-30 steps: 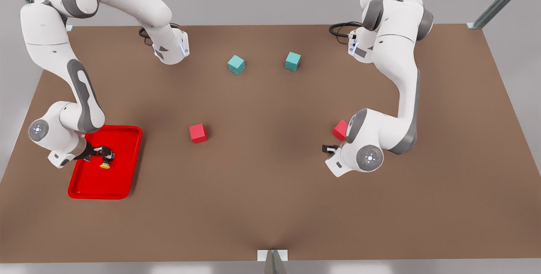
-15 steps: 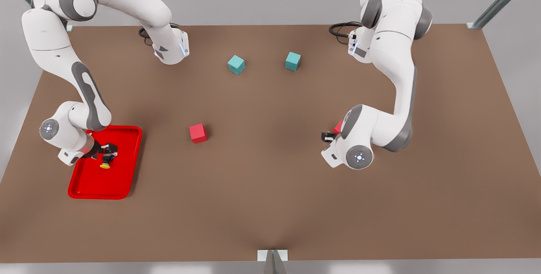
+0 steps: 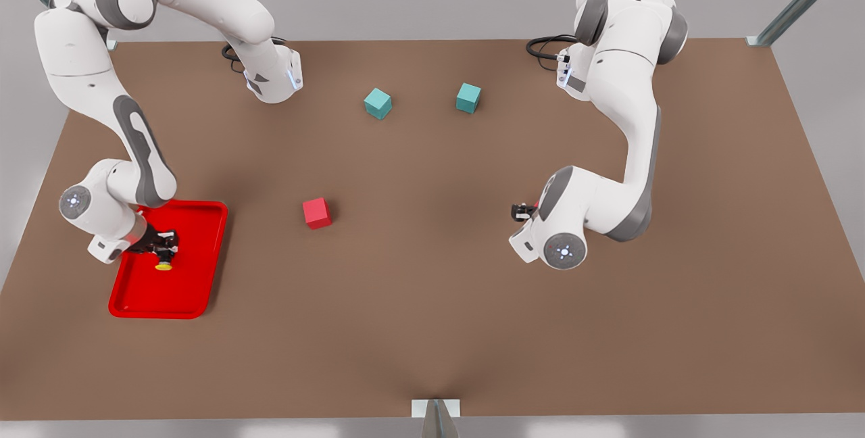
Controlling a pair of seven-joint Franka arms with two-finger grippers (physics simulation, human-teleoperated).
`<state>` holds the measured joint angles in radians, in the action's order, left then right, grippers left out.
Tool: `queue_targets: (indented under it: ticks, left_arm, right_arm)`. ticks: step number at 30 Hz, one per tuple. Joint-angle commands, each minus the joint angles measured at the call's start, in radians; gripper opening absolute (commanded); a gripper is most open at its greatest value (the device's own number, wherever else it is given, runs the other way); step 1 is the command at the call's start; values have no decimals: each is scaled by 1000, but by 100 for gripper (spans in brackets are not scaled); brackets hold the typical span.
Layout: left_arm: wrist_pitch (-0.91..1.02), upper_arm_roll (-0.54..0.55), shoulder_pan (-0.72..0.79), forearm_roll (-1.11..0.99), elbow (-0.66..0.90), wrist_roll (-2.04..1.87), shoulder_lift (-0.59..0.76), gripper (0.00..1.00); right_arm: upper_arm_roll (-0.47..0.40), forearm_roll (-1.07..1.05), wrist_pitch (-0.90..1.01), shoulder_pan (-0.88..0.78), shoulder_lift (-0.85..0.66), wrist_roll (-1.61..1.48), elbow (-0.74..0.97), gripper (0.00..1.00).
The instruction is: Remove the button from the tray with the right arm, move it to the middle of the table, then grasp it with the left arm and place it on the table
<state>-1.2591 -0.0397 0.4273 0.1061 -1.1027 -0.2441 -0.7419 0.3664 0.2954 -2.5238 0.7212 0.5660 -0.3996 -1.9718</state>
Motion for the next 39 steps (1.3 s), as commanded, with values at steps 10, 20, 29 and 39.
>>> queue_targets:
  ticks: [10,20,29,39]
  left_arm:
    - [-8,1,1,-16,0,2,3,100]
    - [-10,1,2,-23,0,3,1,100]
    - [3,-8,-39,-82,-5,109,10,100]
    - [1,-2,-45,-105,-2,140,10,100]
  right_arm:
    - [261,10,275,-98,-149,505,-19,33]
    - [111,-114,464,-881,195,1386,668,32]
    - [-3,-121,488,-1276,377,1722,941,32]
    - [5,-160,519,-1204,290,1799,886,100]
